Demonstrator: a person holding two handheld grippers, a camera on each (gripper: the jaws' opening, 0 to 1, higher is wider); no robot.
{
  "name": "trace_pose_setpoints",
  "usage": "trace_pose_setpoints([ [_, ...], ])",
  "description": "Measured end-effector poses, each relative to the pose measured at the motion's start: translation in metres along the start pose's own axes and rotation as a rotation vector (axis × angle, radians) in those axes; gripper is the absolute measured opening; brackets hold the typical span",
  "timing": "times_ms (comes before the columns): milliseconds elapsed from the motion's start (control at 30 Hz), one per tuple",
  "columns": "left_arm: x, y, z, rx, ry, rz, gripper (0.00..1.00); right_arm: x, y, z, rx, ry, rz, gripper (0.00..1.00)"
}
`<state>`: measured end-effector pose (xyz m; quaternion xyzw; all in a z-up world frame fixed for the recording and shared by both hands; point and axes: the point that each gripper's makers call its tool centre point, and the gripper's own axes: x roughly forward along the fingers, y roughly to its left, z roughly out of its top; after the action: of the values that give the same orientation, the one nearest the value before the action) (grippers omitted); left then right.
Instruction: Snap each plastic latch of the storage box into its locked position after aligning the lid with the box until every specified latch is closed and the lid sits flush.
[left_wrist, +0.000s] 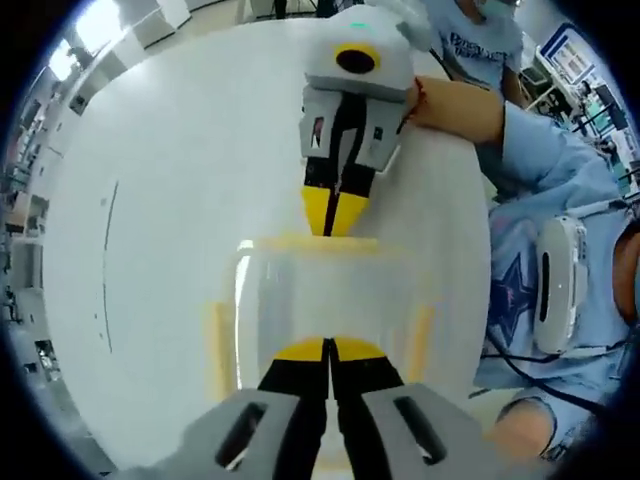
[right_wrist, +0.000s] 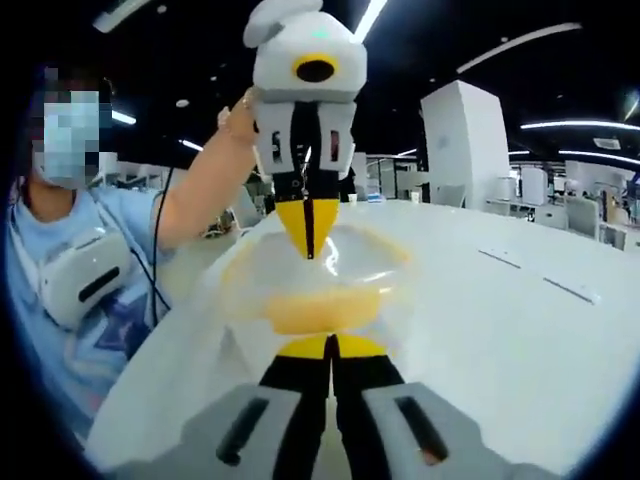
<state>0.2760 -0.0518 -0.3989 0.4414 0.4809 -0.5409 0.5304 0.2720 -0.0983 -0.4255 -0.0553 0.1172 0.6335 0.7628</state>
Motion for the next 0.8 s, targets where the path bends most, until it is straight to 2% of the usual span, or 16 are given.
trace_pose_setpoints([
  [433, 0.0004, -0.0016, 0.0012, -0.013, -0.014, -0.031, 0.0, -0.0006, -0.0014, -0.0001, -0.028, 0.014, -0.012, 0.0],
  [800, 0.0011, -0.0028, 0.0029, -0.023, 0.034, -0.022, 0.0, -0.0012, -0.0006, 0.0002, -0.052, 0.024, -0.019, 0.0],
])
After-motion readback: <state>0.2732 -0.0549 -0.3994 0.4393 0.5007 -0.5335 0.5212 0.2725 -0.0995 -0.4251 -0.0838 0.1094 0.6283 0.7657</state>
